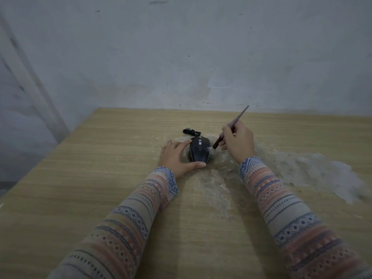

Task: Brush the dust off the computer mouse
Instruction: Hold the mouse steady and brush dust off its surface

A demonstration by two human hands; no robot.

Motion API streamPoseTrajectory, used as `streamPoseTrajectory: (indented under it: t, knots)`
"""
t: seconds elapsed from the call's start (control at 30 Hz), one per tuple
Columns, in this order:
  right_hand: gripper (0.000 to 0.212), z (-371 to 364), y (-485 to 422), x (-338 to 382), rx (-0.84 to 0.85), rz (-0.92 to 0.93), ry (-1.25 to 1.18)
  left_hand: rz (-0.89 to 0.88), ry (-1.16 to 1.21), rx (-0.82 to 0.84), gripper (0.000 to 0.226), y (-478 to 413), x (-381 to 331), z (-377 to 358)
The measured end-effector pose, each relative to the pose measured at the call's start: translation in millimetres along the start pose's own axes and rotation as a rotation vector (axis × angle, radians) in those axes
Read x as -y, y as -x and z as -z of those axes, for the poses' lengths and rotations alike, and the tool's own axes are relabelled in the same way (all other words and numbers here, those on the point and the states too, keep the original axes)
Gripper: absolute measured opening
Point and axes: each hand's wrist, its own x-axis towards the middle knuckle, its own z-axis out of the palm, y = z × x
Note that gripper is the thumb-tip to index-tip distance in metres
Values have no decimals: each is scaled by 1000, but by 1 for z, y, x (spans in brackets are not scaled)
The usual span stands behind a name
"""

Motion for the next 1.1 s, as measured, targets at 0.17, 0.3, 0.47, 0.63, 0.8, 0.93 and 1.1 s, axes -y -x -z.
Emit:
streamPoseTrajectory:
  t: [0.17,0.3,0.47,0.63,0.8,0.93,1.1]
  knots:
    - [15,2,12,7,88,43,48,-10,-33,8,102,-2,1,0]
    - [15,3,17,9,43,107,159,-10,-48,25,107,-2,1,1]
    - [8,2,27,10,188,112,90,-11,-71,27,110,-2,-1,2]
    - [13,2,32,13,195,163,160,-16,-64,31,111,-1,-1,3]
    - [15,2,35,14,126,180,179,-18,-62,38,111,-1,0,3]
    - [14,2,29,12,108,123,148,-19,-60,24,106,0,0,2]
    - [14,1,17,15,-20,167,194,-23,-35,11,103,1,0,2]
